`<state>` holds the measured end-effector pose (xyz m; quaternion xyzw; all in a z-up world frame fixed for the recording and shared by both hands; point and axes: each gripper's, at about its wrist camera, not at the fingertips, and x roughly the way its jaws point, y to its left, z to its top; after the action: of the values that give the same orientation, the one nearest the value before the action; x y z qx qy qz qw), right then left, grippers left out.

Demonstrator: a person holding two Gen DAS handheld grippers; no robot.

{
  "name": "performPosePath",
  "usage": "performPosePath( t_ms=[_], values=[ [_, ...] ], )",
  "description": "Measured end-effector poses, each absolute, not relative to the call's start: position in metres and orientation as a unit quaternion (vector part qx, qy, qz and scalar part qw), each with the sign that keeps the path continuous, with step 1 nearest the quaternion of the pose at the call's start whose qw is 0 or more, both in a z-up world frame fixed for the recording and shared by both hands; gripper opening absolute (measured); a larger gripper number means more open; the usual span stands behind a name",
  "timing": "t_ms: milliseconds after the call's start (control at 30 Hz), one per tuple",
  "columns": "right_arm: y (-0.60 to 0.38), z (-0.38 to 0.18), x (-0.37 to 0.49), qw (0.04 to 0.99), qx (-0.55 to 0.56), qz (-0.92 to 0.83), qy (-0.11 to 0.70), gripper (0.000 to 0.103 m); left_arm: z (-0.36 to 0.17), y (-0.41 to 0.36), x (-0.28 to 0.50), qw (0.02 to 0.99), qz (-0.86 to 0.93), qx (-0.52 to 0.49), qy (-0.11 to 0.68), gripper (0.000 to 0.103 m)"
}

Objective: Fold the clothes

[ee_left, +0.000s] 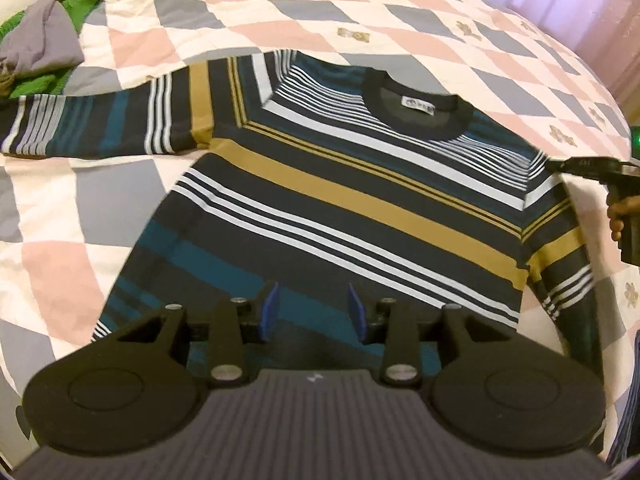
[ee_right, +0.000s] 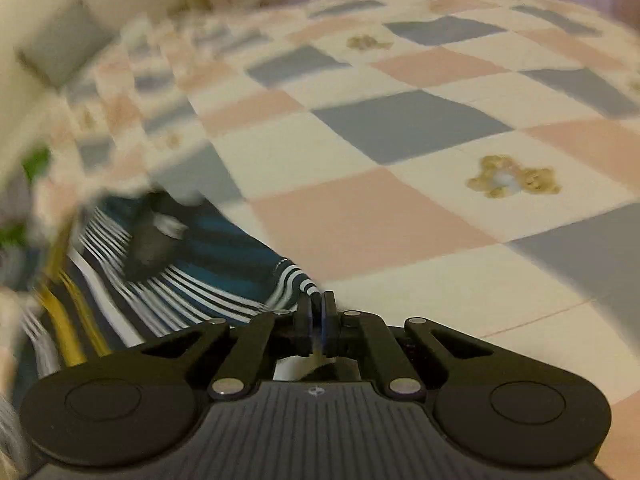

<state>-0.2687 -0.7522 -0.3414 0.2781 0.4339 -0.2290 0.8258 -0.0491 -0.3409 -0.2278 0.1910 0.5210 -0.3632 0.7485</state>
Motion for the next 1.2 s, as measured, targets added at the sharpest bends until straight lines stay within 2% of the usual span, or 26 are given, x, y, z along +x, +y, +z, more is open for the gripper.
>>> performPosePath(
  t_ms=[33, 100, 133, 233, 333, 500, 633, 767, 833, 900, 1000, 1100, 1200],
  values=[
    [-0.750, -0.347, -0.268, 0.816, 0.260, -0.241, 0.457, 0.019, -0.228, -0.344, -0.051, 0.746, -0.368, 0.193, 0.521, 0.033],
    [-0.738, -0.343, -0.280, 0.814, 0.215, -0.274, 0.465, 0.049, -0.223, -0.352, -0.058, 0.741, -0.384, 0.203, 0.512, 0.033],
    [-0.734, -0.334, -0.292, 0.814, 0.208, -0.299, 0.451, 0.052, -0.220, -0.354, -0.060, 0.740, -0.392, 0.208, 0.506, 0.033],
    [-0.727, -0.310, -0.363, 0.800, 0.268, -0.349, 0.408, 0.052, -0.215, -0.358, -0.064, 0.736, -0.406, 0.211, 0.499, 0.035],
    [-0.702, -0.294, -0.480, 0.759, 0.379, -0.396, 0.353, 0.052, -0.214, -0.360, -0.068, 0.729, -0.413, 0.209, 0.504, 0.035],
    [-0.578, -0.295, -0.655, 0.642, 0.528, -0.471, 0.295, 0.055, -0.223, -0.372, -0.085, 0.705, -0.433, 0.216, 0.519, 0.035],
    [-0.490, -0.321, -0.710, 0.571, 0.598, -0.491, 0.276, 0.055, -0.226, -0.388, -0.105, 0.686, -0.457, 0.226, 0.519, 0.035],
    [-0.463, -0.352, -0.720, 0.548, 0.638, -0.485, 0.237, 0.056, -0.216, -0.408, -0.129, 0.670, -0.496, 0.240, 0.497, 0.036],
    [-0.466, -0.364, -0.715, 0.550, 0.656, -0.463, 0.227, 0.054, -0.212, -0.414, -0.137, 0.666, -0.506, 0.244, 0.491, 0.036],
    [-0.470, -0.365, -0.701, 0.562, 0.641, -0.450, 0.266, 0.006, -0.209, -0.416, -0.144, 0.662, -0.512, 0.247, 0.488, 0.036],
    [-0.480, -0.335, -0.698, 0.596, 0.604, -0.462, 0.259, 0.006, -0.204, -0.414, -0.146, 0.662, -0.514, 0.249, 0.486, 0.036],
    [-0.503, -0.279, -0.708, 0.644, 0.540, -0.495, 0.221, 0.006, -0.202, -0.409, -0.143, 0.667, -0.506, 0.248, 0.487, 0.036],
    [-0.547, -0.238, -0.714, 0.673, 0.478, -0.520, 0.220, 0.005, -0.203, -0.404, -0.140, 0.672, -0.499, 0.245, 0.489, 0.036]
  ],
)
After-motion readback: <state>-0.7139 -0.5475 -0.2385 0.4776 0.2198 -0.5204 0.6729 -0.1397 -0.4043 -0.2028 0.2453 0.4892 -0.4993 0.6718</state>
